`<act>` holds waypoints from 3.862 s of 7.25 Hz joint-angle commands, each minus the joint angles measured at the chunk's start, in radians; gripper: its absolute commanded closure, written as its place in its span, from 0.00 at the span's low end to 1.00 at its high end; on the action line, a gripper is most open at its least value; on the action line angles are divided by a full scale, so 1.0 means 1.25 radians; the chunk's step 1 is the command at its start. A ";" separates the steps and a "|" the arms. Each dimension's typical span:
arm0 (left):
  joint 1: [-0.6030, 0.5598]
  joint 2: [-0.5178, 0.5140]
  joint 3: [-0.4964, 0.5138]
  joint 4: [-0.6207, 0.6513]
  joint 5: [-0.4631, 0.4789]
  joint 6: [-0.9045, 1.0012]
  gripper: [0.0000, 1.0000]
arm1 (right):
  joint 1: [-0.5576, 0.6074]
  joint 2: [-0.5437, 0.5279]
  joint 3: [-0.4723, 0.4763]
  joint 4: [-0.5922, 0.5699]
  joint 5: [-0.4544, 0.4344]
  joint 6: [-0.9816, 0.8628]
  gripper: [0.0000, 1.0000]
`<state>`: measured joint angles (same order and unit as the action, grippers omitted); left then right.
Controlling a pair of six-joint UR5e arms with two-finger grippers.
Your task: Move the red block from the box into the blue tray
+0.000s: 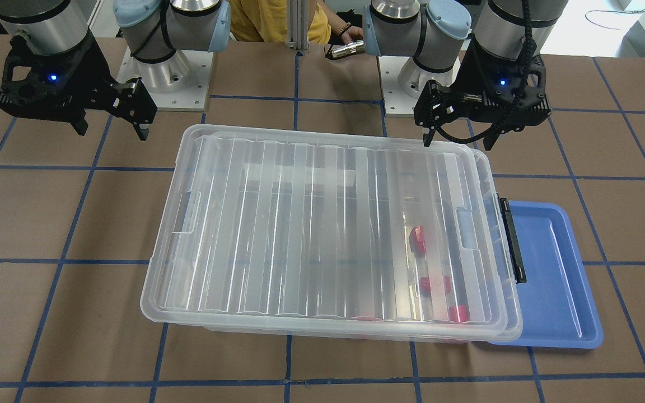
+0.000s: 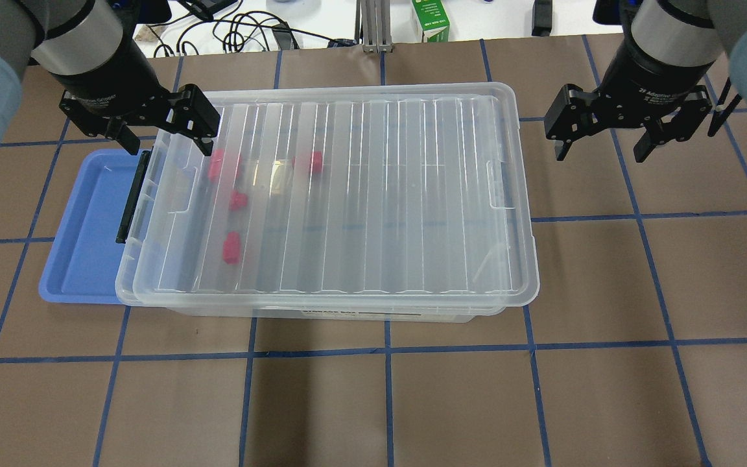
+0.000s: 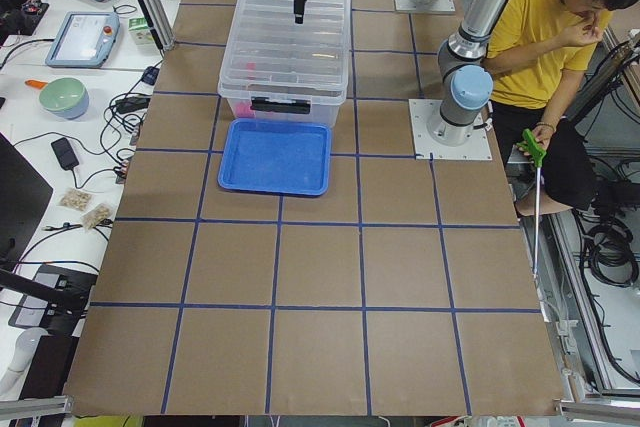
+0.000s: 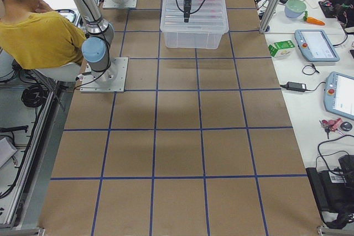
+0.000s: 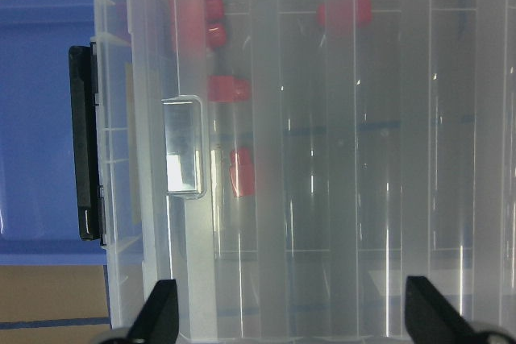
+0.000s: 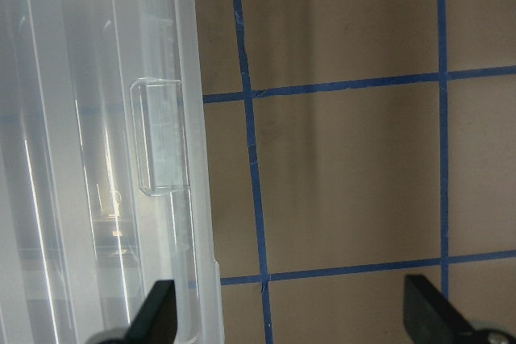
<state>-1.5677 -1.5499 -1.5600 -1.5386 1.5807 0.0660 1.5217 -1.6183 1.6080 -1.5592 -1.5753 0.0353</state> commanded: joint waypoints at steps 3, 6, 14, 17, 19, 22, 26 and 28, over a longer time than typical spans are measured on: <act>0.000 0.000 0.001 0.000 0.001 0.000 0.00 | 0.000 -0.001 -0.003 0.002 0.007 0.000 0.00; 0.000 -0.003 0.006 0.000 0.001 0.000 0.00 | 0.000 -0.007 0.005 0.003 -0.003 -0.009 0.00; -0.010 -0.040 0.055 -0.058 0.018 -0.004 0.00 | 0.022 0.099 0.062 -0.104 0.009 0.005 0.00; -0.010 -0.019 0.033 -0.034 0.017 0.004 0.00 | 0.031 0.142 0.061 -0.106 0.007 0.015 0.00; -0.009 -0.017 0.040 -0.020 0.017 0.066 0.00 | 0.032 0.157 0.061 -0.106 0.010 0.017 0.00; 0.005 -0.003 0.031 -0.027 0.018 0.067 0.00 | 0.032 0.178 0.054 -0.107 0.015 0.014 0.00; 0.021 -0.003 0.011 -0.058 0.014 0.060 0.00 | 0.031 0.199 0.060 -0.153 0.036 0.015 0.00; 0.022 -0.004 0.010 -0.052 0.017 0.059 0.00 | 0.028 0.200 0.061 -0.154 0.023 0.000 0.00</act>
<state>-1.5413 -1.5535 -1.5466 -1.6076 1.5988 0.1404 1.5593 -1.3693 1.6831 -1.7501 -1.5390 0.0450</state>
